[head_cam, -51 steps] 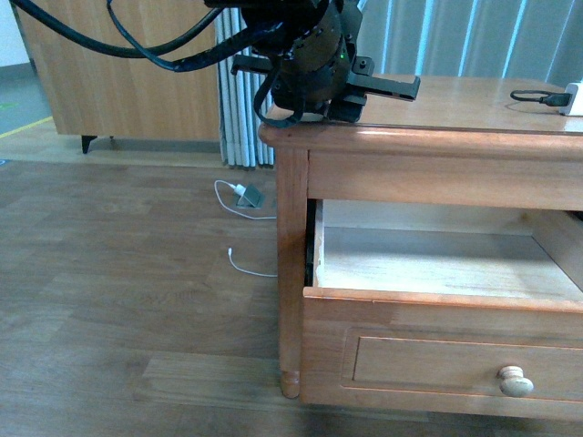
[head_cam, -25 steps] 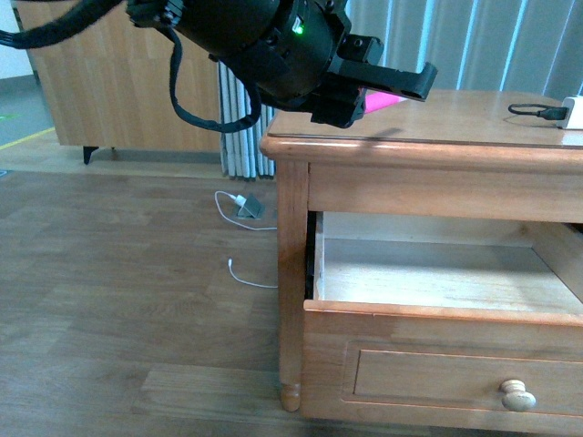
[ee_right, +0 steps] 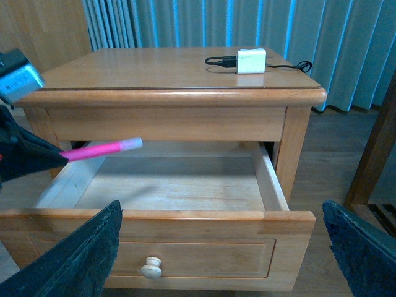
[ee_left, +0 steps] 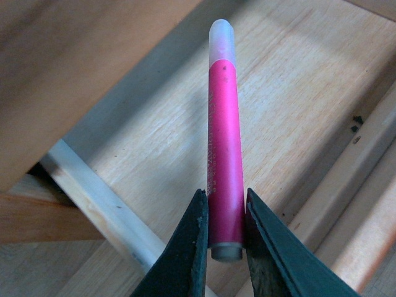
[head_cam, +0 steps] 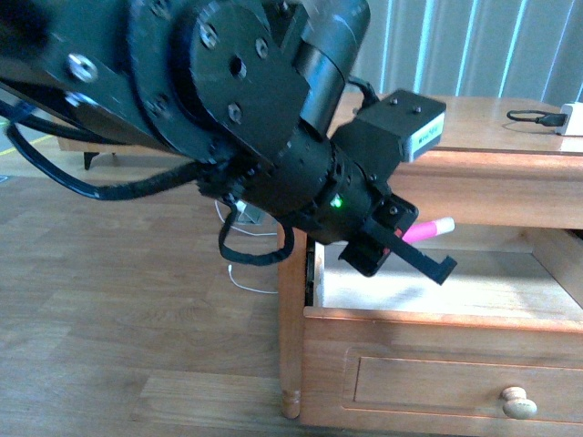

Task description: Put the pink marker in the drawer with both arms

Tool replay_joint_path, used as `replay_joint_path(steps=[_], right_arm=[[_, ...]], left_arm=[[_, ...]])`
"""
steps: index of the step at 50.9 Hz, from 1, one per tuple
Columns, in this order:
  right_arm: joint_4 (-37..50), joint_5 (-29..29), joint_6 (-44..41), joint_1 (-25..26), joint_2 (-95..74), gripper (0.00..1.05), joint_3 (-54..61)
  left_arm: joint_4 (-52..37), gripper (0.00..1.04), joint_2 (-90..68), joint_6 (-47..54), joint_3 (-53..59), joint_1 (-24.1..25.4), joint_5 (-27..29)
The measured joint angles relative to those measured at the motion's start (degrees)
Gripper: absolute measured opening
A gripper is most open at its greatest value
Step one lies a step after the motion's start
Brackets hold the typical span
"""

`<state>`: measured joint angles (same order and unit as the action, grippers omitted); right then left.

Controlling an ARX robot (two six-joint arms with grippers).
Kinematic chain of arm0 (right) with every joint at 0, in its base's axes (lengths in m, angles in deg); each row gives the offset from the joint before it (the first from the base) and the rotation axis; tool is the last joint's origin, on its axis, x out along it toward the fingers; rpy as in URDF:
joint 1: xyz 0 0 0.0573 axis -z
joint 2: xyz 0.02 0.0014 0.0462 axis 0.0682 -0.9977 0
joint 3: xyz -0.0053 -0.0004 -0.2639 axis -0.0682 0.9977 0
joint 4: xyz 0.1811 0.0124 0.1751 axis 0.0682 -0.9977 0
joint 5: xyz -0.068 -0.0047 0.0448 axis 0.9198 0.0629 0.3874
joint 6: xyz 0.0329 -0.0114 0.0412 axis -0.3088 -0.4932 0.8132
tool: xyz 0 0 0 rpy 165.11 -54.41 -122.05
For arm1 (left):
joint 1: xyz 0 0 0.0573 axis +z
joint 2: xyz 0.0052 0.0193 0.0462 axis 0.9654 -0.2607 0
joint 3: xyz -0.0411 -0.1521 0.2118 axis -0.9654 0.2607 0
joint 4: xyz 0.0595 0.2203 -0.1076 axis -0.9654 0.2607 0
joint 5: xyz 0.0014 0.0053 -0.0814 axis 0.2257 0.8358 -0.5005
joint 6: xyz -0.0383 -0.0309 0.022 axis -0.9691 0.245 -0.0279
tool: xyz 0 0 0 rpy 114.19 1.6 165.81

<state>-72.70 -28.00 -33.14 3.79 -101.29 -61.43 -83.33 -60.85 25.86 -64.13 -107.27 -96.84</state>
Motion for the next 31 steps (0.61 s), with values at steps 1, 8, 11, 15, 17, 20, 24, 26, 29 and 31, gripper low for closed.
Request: replay_joint_path(steps=[1, 8, 11, 15, 17, 20, 24, 26, 29, 31], right_arm=[[0.0, 0.0, 0.0, 0.0, 0.0, 0.96, 0.0], [0.0, 0.0, 0.0, 0.0, 0.0, 0.96, 0.0], [0.0, 0.0, 0.0, 0.0, 0.0, 0.96, 0.0], [0.0, 0.0, 0.0, 0.0, 0.0, 0.96, 0.0], [0.0, 0.0, 0.0, 0.0, 0.0, 0.96, 0.0], [0.0, 0.0, 0.0, 0.0, 0.0, 0.96, 0.0], [0.0, 0.0, 0.0, 0.0, 0.0, 0.96, 0.0], [0.0, 0.0, 0.0, 0.0, 0.0, 0.96, 0.0], [0.0, 0.0, 0.0, 0.0, 0.0, 0.96, 0.0], [0.0, 0.0, 0.0, 0.0, 0.0, 0.96, 0.0]], left_arm=[[0.1, 0.15, -1.4, -0.2, -0.9, -0.1, 0.2], [0.7, 0.15, -6.4, -1.2, -5.5, -0.4, 1.3], [0.7, 0.15, -7.7, -1.7, -7.1, -0.4, 1.7], [0.9, 0.21, -8.5, -2.3, -8.3, -0.7, 1.4], [0.9, 0.26, -8.8, -2.3, -8.7, -0.7, 1.6], [0.9, 0.35, -8.9, -2.3, -9.0, -0.8, 1.6], [0.2, 0.51, -8.8, -2.7, -8.9, -1.2, 1.6], [-0.3, 0.57, -8.7, -2.9, -8.6, -1.2, 1.6], [-1.3, 0.65, -8.0, -3.2, -7.6, -1.4, 2.1], [-2.1, 0.72, -7.1, -3.6, -6.5, -1.4, 2.8]])
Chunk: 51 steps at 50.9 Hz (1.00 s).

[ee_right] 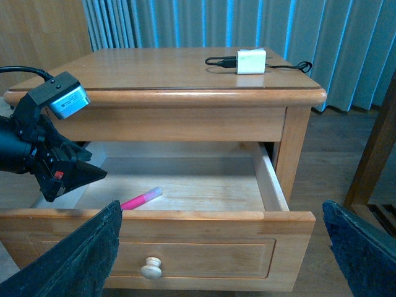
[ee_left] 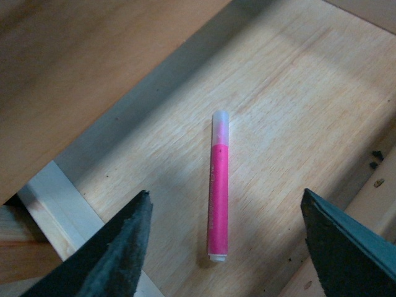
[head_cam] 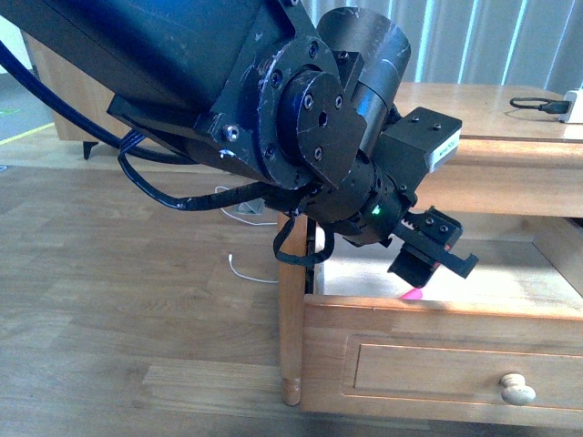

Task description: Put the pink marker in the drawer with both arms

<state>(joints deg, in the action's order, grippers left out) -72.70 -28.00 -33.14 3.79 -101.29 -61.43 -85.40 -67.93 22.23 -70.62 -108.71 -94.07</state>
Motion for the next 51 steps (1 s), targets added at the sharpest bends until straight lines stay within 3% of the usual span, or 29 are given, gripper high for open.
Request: replay_joint_path(steps=[9, 25, 36, 51], right_arm=[[0.0, 0.0, 0.0, 0.0, 0.0, 0.96, 0.0], [0.0, 0.0, 0.0, 0.0, 0.0, 0.96, 0.0], [0.0, 0.0, 0.0, 0.0, 0.0, 0.96, 0.0], [0.0, 0.0, 0.0, 0.0, 0.0, 0.96, 0.0]], left_arm=[[-4.3, 1.0, 7.1, -2.6, 5.5, 0.2, 5.9], [-12.7, 0.99, 25.5, -5.0, 20.3, 4.3, 19.5], [-17.0, 0.99, 41.9, -11.5, 34.8, 8.0, 23.7], [-11.0, 0.99, 69.4, -16.5, 54.9, 9.9, 28.9]])
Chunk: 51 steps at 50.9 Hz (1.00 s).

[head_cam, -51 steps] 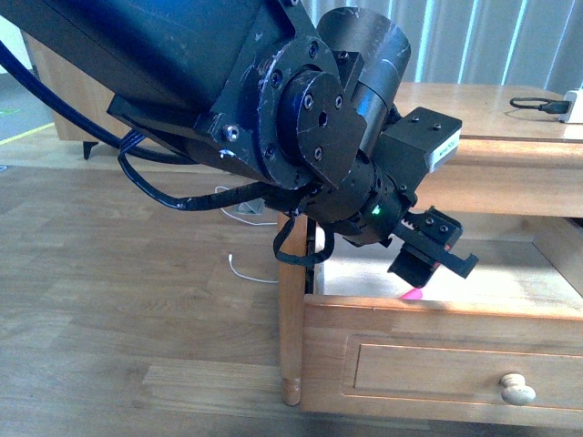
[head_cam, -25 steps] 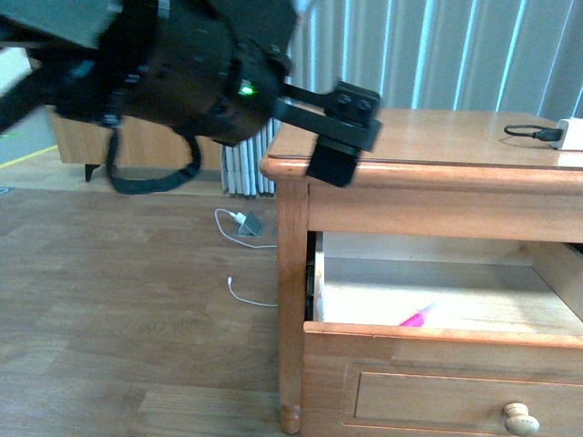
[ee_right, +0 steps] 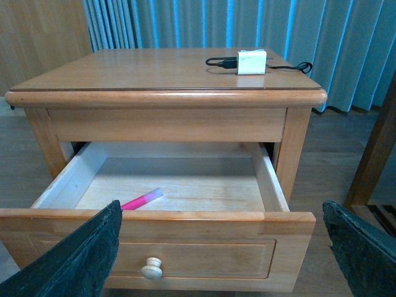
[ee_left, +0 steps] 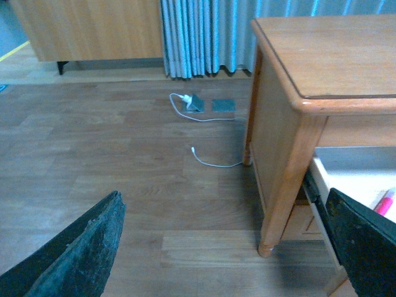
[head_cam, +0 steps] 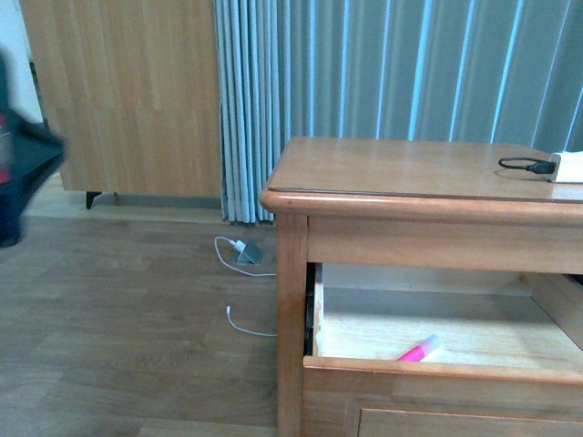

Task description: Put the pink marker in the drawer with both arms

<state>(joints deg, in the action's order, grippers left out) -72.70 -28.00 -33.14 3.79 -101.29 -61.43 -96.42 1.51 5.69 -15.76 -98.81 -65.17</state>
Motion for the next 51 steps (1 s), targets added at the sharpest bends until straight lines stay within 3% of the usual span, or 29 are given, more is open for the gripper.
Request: replay_joint_path(steps=[16, 33, 40, 51], right_arm=[[0.0, 0.0, 0.0, 0.0, 0.0, 0.96, 0.0], [0.0, 0.0, 0.0, 0.0, 0.0, 0.96, 0.0], [0.0, 0.0, 0.0, 0.0, 0.0, 0.96, 0.0], [0.0, 0.0, 0.0, 0.0, 0.0, 0.96, 0.0]], left_arm=[[14.5, 0.99, 25.8, -7.1, 14.2, 3.1, 3.3], [15.0, 0.99, 27.9, -9.5, 15.2, 3.3, 3.4], [6.0, 0.77, 31.4, -3.6, 19.9, 7.6, -7.4], [6.1, 0.39, 35.8, -0.9, 23.5, 13.6, -13.1]])
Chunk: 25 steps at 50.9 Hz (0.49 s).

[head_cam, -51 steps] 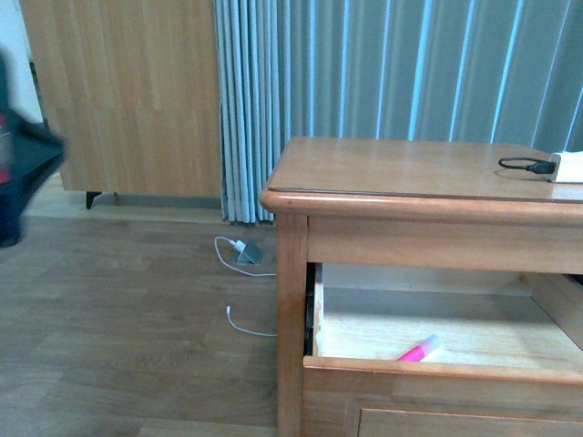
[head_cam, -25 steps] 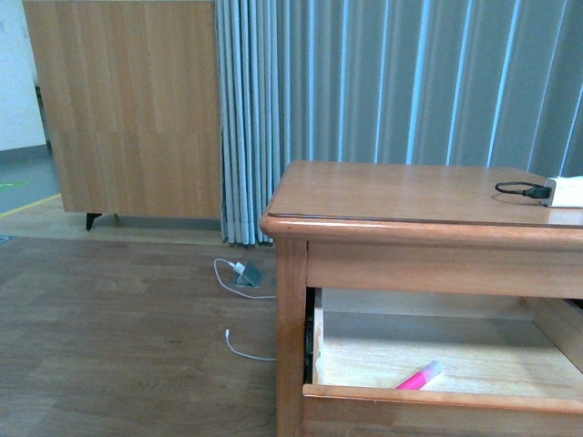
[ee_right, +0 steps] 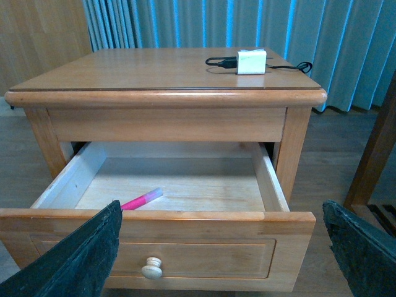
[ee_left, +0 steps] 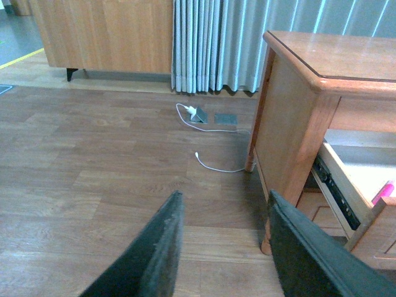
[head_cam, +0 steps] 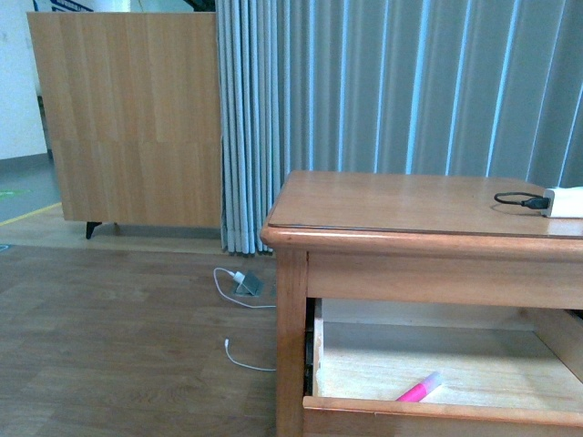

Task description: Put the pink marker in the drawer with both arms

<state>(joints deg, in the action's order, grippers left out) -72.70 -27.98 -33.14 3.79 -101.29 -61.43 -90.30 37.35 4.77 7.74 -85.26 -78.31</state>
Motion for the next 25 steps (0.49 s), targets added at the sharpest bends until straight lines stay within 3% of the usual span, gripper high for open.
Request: replay_joint_path(steps=[6, 9, 13, 18, 25], right_arm=[[0.0, 0.0, 0.0, 0.0, 0.0, 0.96, 0.0], [0.0, 0.0, 0.0, 0.0, 0.0, 0.96, 0.0], [0.0, 0.0, 0.0, 0.0, 0.0, 0.96, 0.0], [0.0, 0.0, 0.0, 0.0, 0.0, 0.96, 0.0], [0.0, 0.0, 0.0, 0.0, 0.0, 0.96, 0.0]], left_arm=[[0.6, 0.18, 2.1, 0.4, 1.3, 2.4, -2.3], [1.3, 0.05, 3.3, 0.6, 1.9, 6.8, -8.2], [1.8, 0.04, 4.7, 0.7, 2.7, 10.0, -9.2], [8.8, 0.04, 10.9, 0.7, 3.3, 10.1, -9.9], [9.4, 0.04, 13.3, 0.7, 3.7, 10.3, -9.7]])
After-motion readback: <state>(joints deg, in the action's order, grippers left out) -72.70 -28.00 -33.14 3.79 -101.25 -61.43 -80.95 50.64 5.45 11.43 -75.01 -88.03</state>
